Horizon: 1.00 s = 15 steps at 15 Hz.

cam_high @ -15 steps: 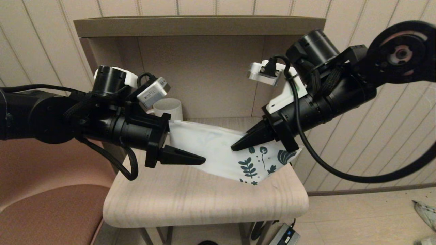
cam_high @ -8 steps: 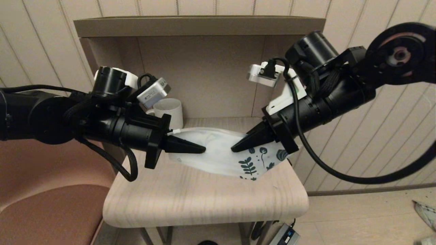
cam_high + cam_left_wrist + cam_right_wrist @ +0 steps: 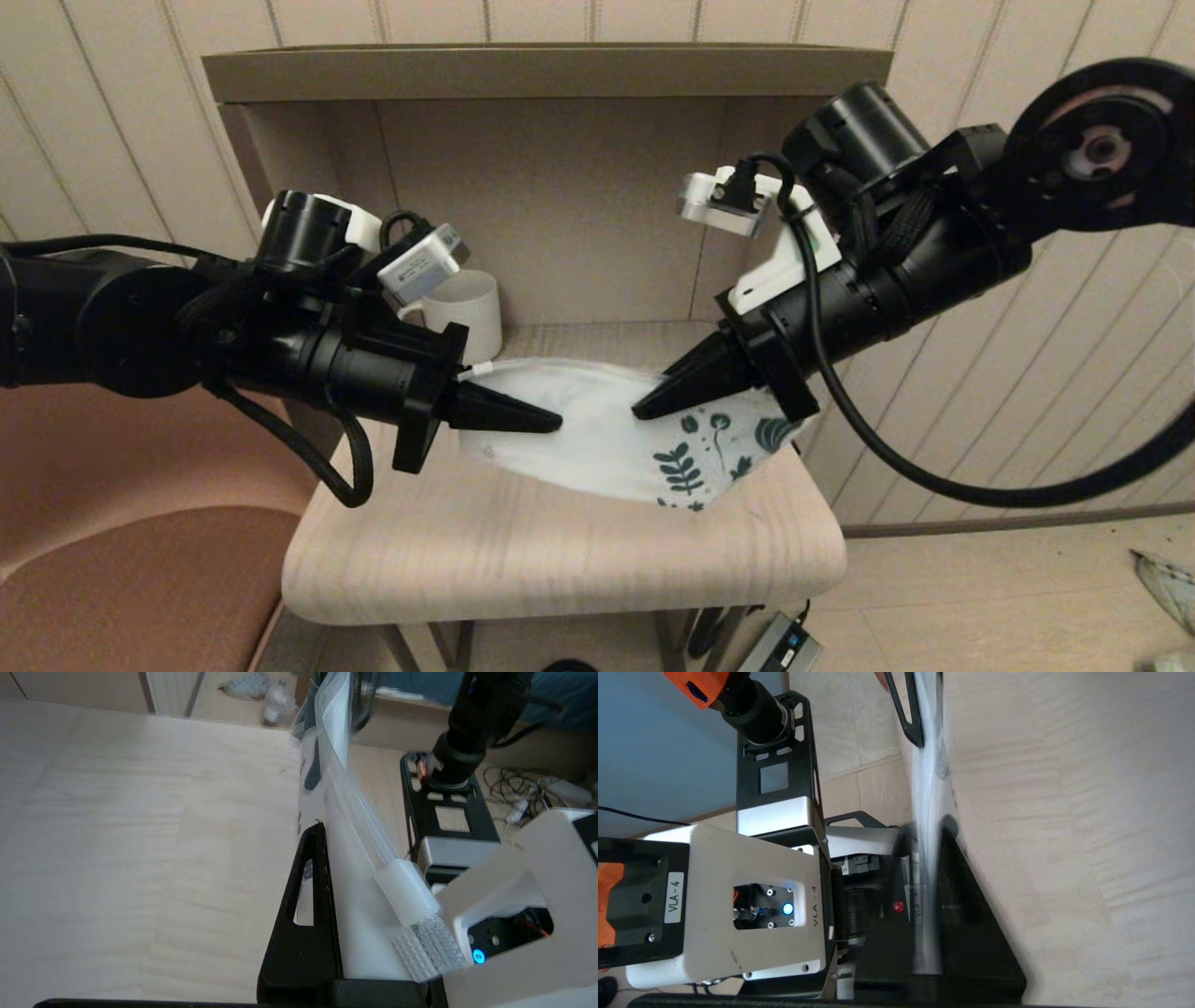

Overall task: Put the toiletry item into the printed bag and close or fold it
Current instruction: Close the strorage bag and place it on the desk

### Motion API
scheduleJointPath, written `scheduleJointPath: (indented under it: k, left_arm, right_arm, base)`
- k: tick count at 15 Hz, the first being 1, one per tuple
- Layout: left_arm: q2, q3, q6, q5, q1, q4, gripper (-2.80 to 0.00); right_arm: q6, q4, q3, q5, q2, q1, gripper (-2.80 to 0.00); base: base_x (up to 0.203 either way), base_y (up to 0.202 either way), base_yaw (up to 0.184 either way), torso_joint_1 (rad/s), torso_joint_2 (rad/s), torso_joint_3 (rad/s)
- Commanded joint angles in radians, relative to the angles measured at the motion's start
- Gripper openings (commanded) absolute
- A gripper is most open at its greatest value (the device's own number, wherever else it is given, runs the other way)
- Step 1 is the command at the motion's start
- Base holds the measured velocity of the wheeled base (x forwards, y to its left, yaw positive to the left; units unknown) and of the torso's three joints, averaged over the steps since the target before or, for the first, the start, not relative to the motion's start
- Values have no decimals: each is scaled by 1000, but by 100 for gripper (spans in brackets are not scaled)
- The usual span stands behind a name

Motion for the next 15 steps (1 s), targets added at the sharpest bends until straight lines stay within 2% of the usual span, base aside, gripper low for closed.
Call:
scheduleJointPath:
  k: [1, 6, 12, 13, 15]
  left_arm:
    - [2, -1, 3, -6, 0, -1, -280]
    - [12, -3, 3, -7, -2, -1, -280]
    - [32, -37, -18, -19, -10, 9, -280]
    - [41, -64, -39, -19, -18, 21, -280]
    - [66, -126, -140, -18, -41, 39, -280]
  right_arm:
    - [-4, 5, 5, 5, -6, 1, 0]
    - [0, 5, -40, 17, 1, 7, 0]
    - [88, -109, -71, 15, 39, 122, 0]
    - [96, -110, -66, 15, 36, 120, 0]
    - [117, -134, -46, 15, 25, 111, 0]
  base:
    - [0, 0, 0, 0, 0, 0]
    - [0, 0, 0, 0, 0, 0]
    - [0, 0, 0, 0, 0, 0]
    - [0, 0, 0, 0, 0, 0]
    - [0, 0, 0, 0, 0, 0]
